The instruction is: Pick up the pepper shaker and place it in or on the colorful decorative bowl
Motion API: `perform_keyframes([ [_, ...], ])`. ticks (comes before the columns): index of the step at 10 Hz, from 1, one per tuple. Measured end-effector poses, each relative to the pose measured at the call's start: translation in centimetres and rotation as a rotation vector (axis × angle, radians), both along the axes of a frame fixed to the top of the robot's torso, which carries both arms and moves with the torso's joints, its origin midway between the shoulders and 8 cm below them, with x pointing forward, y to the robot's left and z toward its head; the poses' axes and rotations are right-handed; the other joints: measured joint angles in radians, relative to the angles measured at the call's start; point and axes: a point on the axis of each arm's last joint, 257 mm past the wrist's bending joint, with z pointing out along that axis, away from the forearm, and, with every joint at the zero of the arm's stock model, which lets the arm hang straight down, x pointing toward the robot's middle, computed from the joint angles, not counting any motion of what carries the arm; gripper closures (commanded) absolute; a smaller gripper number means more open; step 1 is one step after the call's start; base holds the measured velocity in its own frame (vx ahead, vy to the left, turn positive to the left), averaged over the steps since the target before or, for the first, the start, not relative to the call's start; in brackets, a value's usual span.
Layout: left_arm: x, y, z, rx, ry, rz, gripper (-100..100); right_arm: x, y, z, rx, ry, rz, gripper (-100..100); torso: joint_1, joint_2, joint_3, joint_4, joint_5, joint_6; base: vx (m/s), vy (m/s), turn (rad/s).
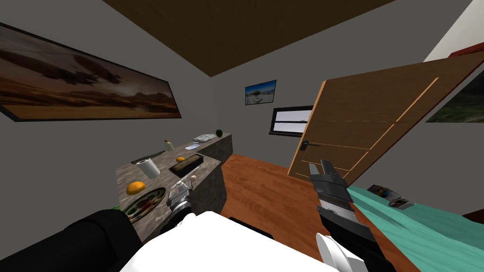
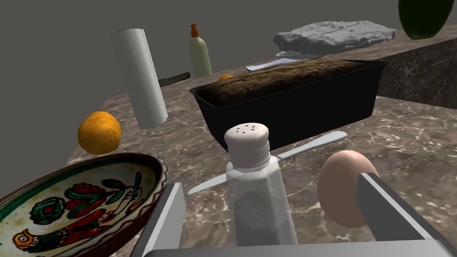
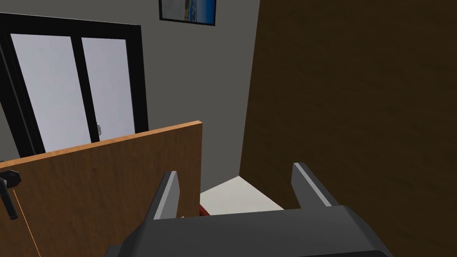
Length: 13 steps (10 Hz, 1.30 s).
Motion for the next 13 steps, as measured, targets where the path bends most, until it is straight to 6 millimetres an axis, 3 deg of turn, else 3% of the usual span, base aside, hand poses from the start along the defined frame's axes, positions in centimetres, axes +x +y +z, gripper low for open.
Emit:
perform_keyframes([
  [13, 12.4, -0.6, 0.7, 0.008, -0.005, -0.107, -100, 0.0, 0.0, 0.0, 0.000, 0.000, 0.000, 0, -0.001, 0.003, 0.002, 0.001, 0.000, 0.000, -0.045, -0.006, 0.091],
])
